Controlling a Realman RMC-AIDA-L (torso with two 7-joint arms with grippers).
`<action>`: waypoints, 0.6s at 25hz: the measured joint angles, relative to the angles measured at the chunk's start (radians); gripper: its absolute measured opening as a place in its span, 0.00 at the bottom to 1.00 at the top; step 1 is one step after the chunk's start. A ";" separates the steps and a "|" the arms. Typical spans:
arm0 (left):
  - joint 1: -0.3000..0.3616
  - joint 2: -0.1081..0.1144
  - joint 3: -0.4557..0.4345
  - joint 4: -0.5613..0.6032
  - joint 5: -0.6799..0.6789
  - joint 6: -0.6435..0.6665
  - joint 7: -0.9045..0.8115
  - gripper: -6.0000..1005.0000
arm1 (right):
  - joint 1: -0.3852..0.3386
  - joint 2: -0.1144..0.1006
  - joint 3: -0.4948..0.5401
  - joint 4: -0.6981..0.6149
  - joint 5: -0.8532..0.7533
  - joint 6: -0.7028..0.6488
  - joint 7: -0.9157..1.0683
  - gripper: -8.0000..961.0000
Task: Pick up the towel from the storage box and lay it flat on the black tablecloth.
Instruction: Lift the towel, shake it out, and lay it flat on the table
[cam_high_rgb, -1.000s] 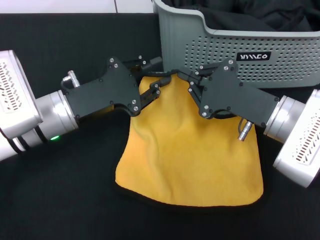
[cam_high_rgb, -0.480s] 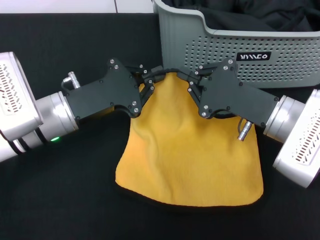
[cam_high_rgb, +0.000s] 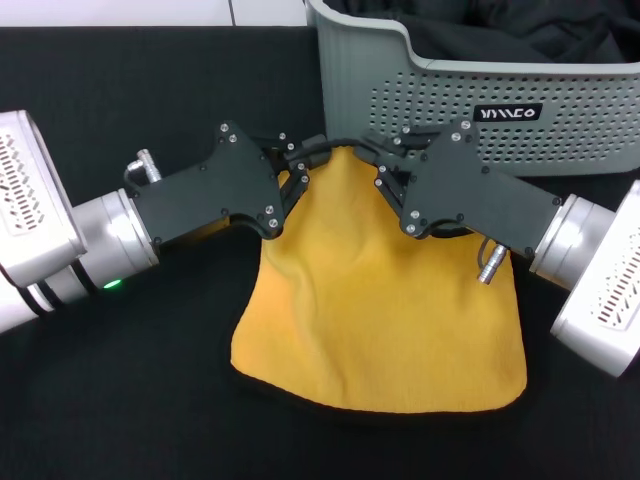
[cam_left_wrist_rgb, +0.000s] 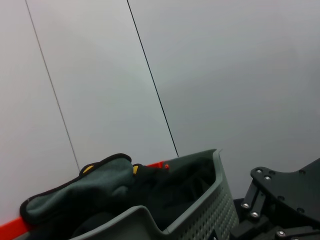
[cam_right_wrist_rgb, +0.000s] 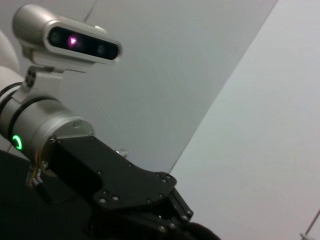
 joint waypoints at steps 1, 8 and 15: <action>0.000 0.000 0.000 0.000 0.000 0.000 0.000 0.02 | -0.003 -0.001 0.000 0.000 0.003 0.003 0.000 0.12; 0.006 0.001 0.006 -0.038 -0.073 0.020 0.033 0.03 | -0.031 -0.005 0.005 0.045 0.041 0.115 0.011 0.16; 0.015 0.001 0.002 -0.050 -0.073 0.054 0.037 0.03 | -0.130 -0.016 -0.011 0.105 0.090 0.209 0.175 0.40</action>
